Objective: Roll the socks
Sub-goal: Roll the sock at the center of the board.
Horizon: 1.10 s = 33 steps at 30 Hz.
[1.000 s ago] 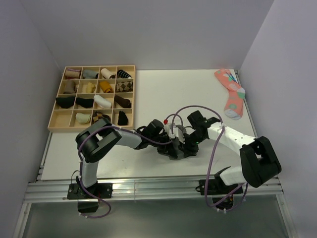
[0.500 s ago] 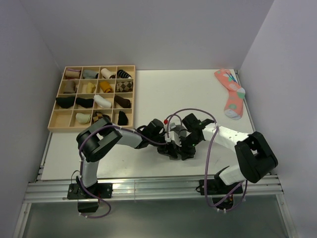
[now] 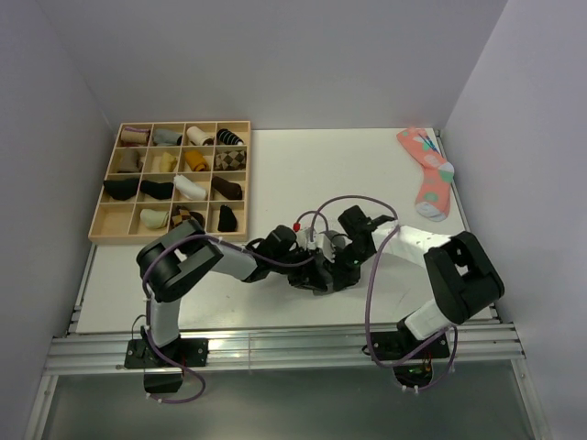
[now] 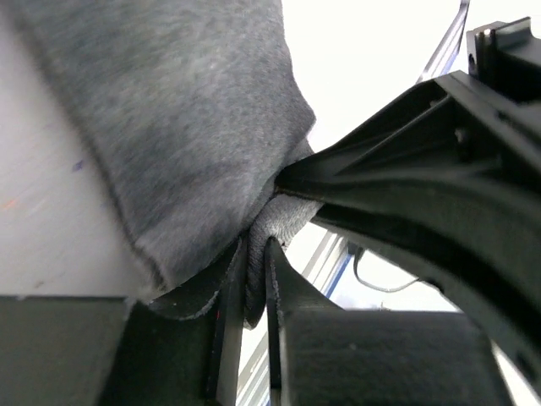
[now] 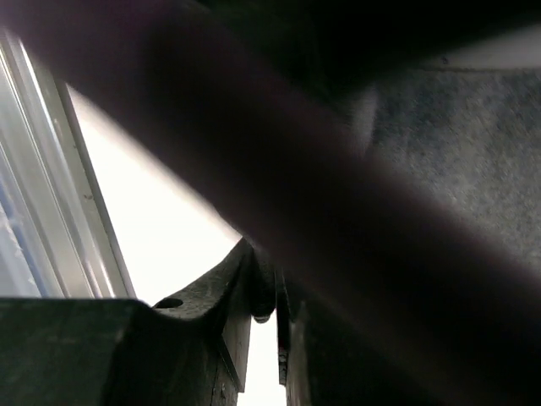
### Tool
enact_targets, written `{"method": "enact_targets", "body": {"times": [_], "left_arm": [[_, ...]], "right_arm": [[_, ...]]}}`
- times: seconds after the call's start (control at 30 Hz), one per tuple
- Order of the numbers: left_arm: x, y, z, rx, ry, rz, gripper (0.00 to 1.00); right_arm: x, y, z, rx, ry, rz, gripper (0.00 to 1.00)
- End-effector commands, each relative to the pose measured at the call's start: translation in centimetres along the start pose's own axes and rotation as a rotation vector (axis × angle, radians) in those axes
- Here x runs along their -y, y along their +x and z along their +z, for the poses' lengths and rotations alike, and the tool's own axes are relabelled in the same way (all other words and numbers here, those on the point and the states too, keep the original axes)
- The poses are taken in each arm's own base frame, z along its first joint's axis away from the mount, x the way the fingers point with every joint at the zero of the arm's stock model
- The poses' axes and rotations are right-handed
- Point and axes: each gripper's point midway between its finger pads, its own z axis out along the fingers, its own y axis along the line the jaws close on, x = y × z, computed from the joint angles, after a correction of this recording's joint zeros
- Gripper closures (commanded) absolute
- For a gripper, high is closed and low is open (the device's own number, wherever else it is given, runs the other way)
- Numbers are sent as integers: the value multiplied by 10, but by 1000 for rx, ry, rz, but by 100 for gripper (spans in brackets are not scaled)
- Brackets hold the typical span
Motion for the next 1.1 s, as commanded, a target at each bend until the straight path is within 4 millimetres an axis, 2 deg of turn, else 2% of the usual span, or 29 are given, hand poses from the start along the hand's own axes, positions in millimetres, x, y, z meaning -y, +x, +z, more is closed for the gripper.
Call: {"method": "enact_targets", "body": {"times": [0.0,0.13,0.3,0.37,0.5,0.63,0.73,0.9,1.07], "left_arm": [[-40,2,-5,94,-159,-58,81],[-38,-15,-11,202,-165,-59,77],[-27,-34,-20,323,-124,-30,71],[-27,-35,-24,353,-115,-24,66],[-18,-49,-42,468,-102,24,62],[-16,-53,-58,553,-133,96,57],[-8,-56,-68,596,-151,195,54],[11,-55,-65,626,-169,400,52],[30,-42,-52,611,-125,528,51]], "right_arm": [[21,8,-9,-26,60,87,84],[26,17,-10,-66,14,157,85],[32,17,-15,-93,-63,236,85],[35,16,-16,-107,-78,253,85],[40,18,-18,-148,-72,290,85],[42,21,-18,-185,-82,327,85],[42,24,-18,-215,-94,359,85],[41,23,-19,-241,-111,380,84],[36,15,-20,-264,-159,401,84]]}}
